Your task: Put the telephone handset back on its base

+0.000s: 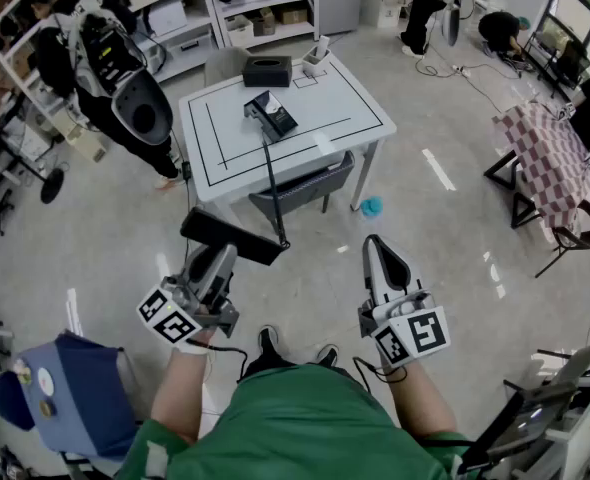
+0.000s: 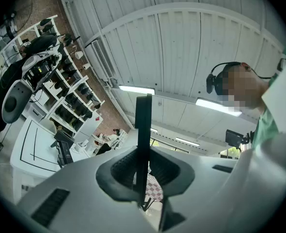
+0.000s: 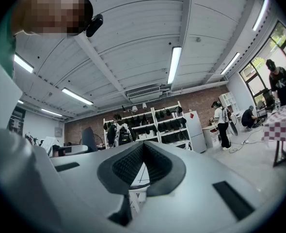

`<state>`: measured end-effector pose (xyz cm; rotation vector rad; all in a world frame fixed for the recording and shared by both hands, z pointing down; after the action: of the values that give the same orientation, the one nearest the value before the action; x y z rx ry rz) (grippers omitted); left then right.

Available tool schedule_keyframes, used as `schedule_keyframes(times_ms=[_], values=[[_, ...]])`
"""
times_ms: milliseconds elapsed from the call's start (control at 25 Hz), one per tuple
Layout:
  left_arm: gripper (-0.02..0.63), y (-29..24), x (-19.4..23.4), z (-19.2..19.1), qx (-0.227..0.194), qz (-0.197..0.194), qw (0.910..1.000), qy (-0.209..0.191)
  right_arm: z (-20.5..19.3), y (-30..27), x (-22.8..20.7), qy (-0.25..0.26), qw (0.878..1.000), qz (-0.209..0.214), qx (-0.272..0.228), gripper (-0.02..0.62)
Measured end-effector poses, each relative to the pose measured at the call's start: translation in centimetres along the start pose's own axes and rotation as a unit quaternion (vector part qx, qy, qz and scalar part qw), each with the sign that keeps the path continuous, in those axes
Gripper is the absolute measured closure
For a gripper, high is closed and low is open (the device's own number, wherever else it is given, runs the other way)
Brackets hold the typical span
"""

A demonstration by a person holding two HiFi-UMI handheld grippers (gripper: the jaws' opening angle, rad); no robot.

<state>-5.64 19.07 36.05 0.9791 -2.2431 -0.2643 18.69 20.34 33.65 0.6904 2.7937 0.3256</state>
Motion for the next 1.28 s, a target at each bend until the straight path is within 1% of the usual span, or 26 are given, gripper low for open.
schedule_keyframes(times_ms=[280, 440, 560, 720, 840, 960, 1080, 1280], values=[[0.526, 0.9, 1.2, 1.4, 0.001, 0.000, 1.0000, 0.007, -0.7, -1.6, 1.7, 0.005, 1.000, 0.000, 0.012, 0.574], [0.526, 0.7, 1.7, 2.1, 0.001, -0.009, 0.9999, 0.007, -1.1, -2.3, 1.9, 0.009, 1.000, -0.005, 0.014, 0.574], [0.526, 0.6, 2.1, 2.4, 0.002, -0.008, 0.9999, 0.010, -1.3, -2.9, 1.9, 0.006, 1.000, -0.009, 0.018, 0.574], [0.526, 0.8, 3.4, 3.0, 0.007, -0.004, 0.9999, 0.014, -1.6, -4.0, 2.1, 0.007, 1.000, -0.025, 0.013, 0.574], [0.526, 1.9, 4.6, 3.5, 0.020, -0.005, 0.9997, 0.013, -2.2, -4.7, 3.2, 0.013, 0.999, -0.040, 0.009, 0.574], [0.526, 2.3, 6.1, 4.6, 0.025, -0.020, 0.9994, 0.011, -2.6, -5.9, 4.3, 0.021, 0.998, -0.053, 0.004, 0.574], [0.526, 2.3, 7.6, 5.2, 0.028, -0.035, 0.9988, 0.018, -2.8, -7.0, 5.0, 0.029, 0.997, -0.068, -0.003, 0.573], [0.526, 2.9, 9.2, 6.2, 0.043, -0.048, 0.9975, 0.030, -2.9, -7.4, 6.5, 0.030, 0.995, -0.094, -0.006, 0.574]])
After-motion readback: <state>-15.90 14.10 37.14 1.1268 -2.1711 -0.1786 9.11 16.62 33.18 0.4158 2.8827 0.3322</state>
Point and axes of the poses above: the fingertips, and each gripper's own axes: y backward along the fingers, x to its left, z out of its top, the point moved 1 cm from there along y, backward along the fingers, and after that the axes turned 11 degrees about -x, right-handed, at the moved point
